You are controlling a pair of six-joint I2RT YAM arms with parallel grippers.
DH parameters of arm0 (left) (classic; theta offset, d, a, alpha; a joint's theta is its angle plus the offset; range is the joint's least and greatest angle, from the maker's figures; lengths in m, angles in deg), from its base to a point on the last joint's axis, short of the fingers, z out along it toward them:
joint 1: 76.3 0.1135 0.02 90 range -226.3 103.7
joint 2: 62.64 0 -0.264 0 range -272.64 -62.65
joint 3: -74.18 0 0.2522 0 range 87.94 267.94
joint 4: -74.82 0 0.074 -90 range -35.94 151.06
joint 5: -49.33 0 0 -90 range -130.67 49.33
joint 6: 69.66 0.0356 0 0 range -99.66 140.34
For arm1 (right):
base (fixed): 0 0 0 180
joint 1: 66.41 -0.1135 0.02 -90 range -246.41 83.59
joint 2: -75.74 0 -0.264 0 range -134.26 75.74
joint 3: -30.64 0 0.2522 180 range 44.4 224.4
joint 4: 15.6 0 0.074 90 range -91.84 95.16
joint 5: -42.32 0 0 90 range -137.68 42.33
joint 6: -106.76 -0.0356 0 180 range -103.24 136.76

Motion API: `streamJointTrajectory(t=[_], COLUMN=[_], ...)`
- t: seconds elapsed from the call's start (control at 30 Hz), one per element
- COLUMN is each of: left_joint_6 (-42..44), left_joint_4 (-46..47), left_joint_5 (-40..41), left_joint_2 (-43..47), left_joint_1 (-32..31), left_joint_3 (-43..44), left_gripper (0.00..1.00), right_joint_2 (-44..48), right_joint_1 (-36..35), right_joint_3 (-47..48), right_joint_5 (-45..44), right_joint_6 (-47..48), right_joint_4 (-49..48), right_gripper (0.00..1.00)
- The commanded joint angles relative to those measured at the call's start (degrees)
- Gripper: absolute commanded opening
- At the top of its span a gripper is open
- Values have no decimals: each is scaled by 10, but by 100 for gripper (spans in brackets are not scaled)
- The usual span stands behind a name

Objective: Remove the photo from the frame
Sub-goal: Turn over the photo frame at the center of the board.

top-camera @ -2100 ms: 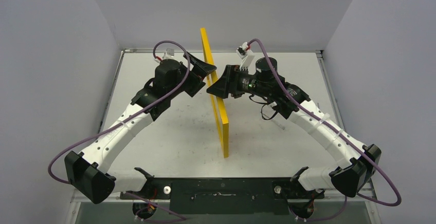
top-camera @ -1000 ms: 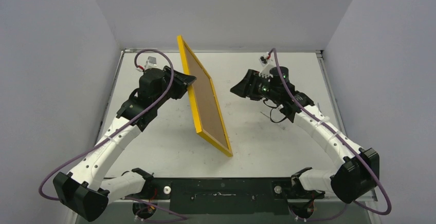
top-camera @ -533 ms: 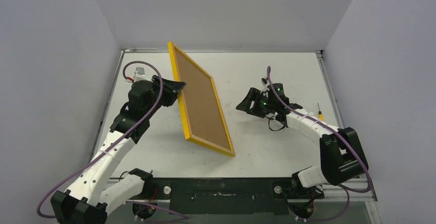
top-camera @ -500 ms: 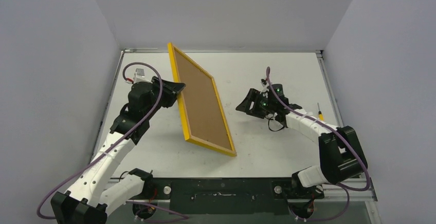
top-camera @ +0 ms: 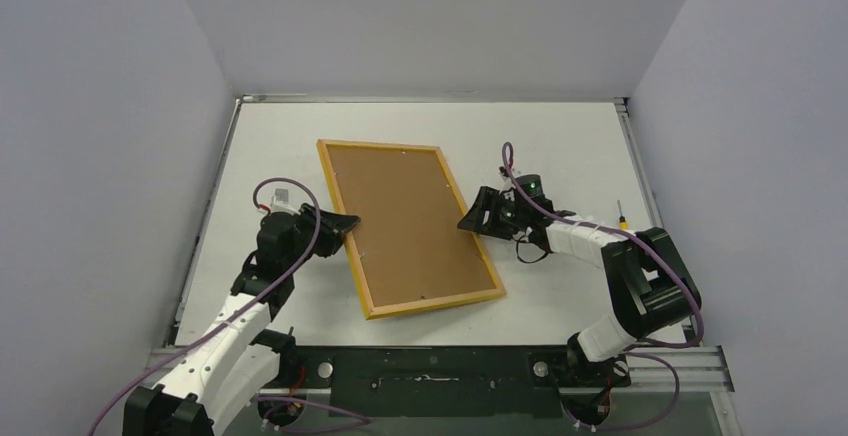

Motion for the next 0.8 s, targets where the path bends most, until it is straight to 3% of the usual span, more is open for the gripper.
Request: streamJointTrajectory(t=[0.0,0.1,0.3,0.63,0.77], left_joint_6=[-55,-33,-22,66,116], left_joint_4=[206,207,306,314,317], left_joint_5=[-84,-89,-127,-201,-221], left_joint_2=[-29,-51,-91,-209,-239], left_joint_1=[12,20,40,62,66], left_joint_3=[-45,-49,-91,-68,-59], left_gripper=[10,9,9,11,23], right_joint_2=[23,43,69,71,61], right_joint_1=[-1,0,4,5,6], right_joint_3=[-14,-9,-3,-1,-4], right_joint_5=[-39,-60,-119,-172,-172], right_joint_6=[35,50,68,84,84], right_joint_4=[-17,7,47,58,58], right_gripper=[62,63,64,65,64])
